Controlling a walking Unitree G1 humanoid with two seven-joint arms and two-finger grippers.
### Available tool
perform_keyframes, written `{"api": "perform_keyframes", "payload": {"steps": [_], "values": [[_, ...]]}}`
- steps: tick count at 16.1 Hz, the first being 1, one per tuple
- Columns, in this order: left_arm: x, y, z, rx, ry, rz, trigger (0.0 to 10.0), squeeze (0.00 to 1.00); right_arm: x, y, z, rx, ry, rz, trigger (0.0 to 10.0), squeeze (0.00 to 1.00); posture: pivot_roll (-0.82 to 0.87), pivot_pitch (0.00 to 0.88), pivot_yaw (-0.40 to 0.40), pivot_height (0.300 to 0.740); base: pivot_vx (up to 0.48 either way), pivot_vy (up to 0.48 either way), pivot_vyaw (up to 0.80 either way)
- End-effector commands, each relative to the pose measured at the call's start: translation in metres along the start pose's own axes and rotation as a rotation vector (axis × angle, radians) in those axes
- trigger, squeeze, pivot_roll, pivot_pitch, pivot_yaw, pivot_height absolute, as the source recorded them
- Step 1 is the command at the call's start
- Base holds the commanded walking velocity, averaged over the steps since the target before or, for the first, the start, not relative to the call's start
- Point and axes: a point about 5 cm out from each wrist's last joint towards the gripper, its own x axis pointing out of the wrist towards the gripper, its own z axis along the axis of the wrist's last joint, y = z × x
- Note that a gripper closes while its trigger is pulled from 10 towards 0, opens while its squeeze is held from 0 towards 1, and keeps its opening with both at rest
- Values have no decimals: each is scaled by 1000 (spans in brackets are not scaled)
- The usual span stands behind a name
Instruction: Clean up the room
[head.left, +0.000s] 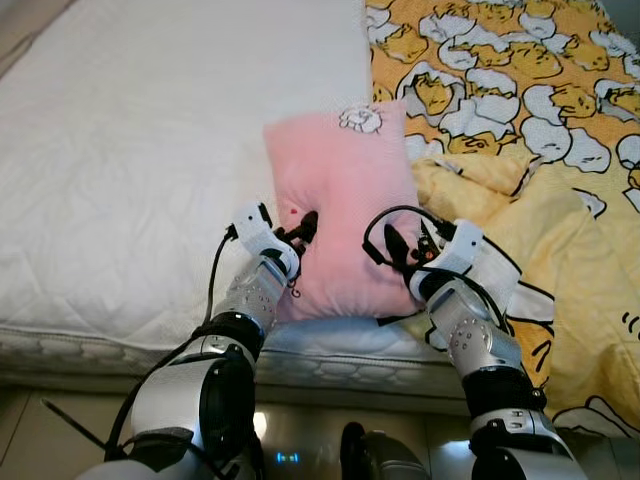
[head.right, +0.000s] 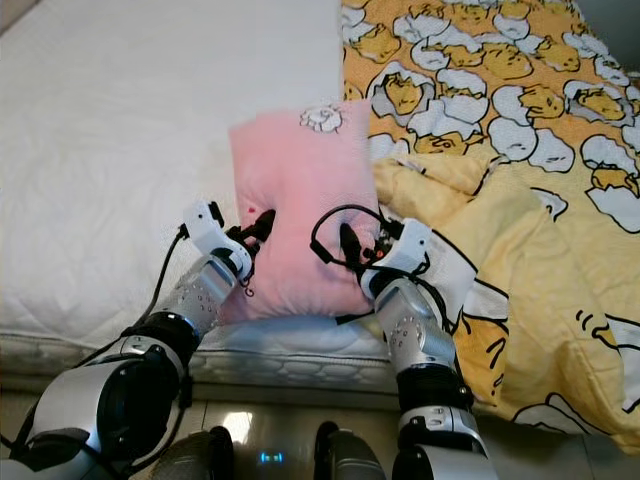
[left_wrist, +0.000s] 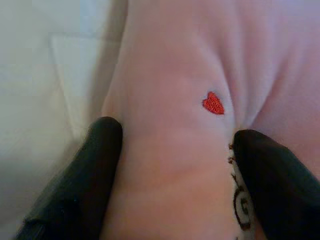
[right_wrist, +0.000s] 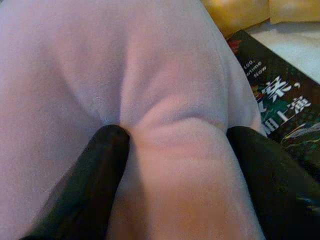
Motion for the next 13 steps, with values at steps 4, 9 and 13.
{"api": "perform_keyframes", "payload": {"steps": [4, 9, 13], "values": [[-6, -4, -37, -148, 128, -54, 0, 0, -6, 0, -18, 80, 51, 13, 0, 110, -116, 277, -69, 740, 0, 0, 0], [-5, -12, -39, -209, 102, -122, 0, 0, -15, -7, -21, 90, 43, 8, 0, 125, -110, 284, -75, 740, 0, 0, 0], [-14, 1, -52, -175, 113, -113, 0, 0, -21, -11, -27, -35, 59, 0, 0, 133, -103, 268, -73, 740, 0, 0, 0]]}}
